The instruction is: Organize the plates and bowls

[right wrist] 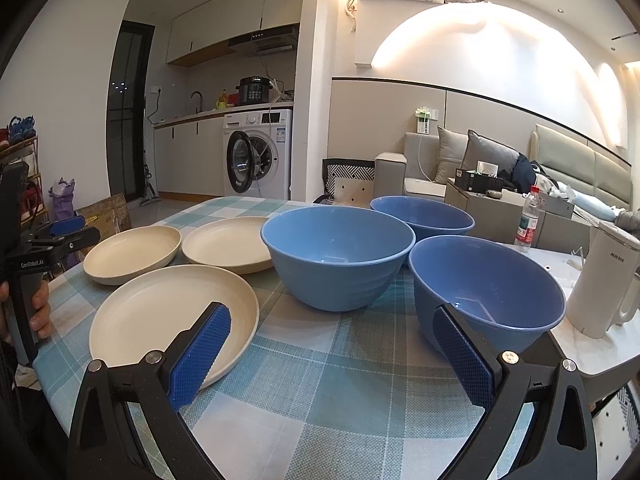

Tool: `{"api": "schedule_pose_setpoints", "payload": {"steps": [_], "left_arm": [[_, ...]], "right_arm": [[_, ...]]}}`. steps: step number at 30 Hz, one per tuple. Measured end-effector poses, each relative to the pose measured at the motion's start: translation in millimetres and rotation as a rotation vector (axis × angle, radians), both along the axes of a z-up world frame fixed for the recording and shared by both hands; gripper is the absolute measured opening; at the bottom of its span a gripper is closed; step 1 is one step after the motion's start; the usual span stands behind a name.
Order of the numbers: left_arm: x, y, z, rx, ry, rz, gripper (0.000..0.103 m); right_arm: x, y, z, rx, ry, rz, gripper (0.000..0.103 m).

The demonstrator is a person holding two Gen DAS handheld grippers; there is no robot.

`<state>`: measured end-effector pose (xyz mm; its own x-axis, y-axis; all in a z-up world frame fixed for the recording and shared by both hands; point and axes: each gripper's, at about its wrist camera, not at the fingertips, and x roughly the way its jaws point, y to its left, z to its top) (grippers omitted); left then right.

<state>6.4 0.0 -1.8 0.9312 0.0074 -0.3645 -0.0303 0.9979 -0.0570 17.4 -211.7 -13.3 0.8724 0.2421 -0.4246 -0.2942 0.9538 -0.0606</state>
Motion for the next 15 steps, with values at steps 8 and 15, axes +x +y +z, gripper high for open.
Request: {"api": "schedule_pose_setpoints", "payload": {"steps": [8, 15], "left_arm": [[2.5, 5.7, -2.4, -0.036, 0.014, 0.002, 0.103], [4.1, 8.4, -2.9, -0.042, 0.034, 0.000, 0.103]], "right_arm": [[-0.2, 1.5, 1.0, -0.011, 0.007, 0.013, 0.103], [3.5, 17.7, 6.4, -0.016, 0.021, 0.044, 0.103]]}}
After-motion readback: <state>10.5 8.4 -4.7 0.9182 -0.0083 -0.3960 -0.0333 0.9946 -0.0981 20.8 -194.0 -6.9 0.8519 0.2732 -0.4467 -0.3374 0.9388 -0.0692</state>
